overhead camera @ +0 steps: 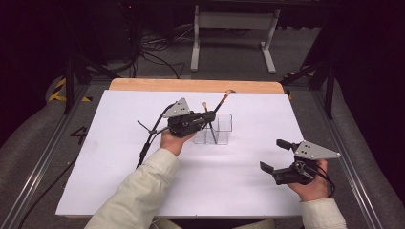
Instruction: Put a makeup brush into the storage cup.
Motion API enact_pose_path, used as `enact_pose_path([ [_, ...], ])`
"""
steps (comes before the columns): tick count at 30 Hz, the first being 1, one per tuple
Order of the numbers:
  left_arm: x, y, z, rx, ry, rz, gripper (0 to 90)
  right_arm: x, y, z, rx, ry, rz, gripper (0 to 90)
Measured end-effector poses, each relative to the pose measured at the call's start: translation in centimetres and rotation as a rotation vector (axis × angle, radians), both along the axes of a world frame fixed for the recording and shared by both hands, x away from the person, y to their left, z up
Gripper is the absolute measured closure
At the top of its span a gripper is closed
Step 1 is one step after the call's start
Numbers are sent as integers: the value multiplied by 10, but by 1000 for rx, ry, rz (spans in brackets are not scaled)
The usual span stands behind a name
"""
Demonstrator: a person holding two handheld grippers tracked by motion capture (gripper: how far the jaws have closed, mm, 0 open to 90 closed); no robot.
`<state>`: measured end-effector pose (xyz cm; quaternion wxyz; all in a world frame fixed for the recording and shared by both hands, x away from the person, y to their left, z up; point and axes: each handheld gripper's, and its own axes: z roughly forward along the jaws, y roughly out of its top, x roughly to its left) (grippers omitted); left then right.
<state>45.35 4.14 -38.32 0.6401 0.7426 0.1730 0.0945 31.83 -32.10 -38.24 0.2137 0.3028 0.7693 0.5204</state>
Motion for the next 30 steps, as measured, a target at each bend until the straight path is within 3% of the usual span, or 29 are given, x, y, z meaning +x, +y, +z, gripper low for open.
enact_pose_path([
  [10,9,-7,-6,-15,19,11,836,-4,-5,-1,9,-2,-6,0],
  [19,15,-11,-10,-34,4,20,835,-6,-5,-2,12,-1,-2,0],
  [23,15,-16,-12,-30,-29,32,835,-8,-6,-3,13,3,1,0],
  [30,17,-17,-15,-35,-16,49,834,-9,-5,-6,15,11,11,0],
])
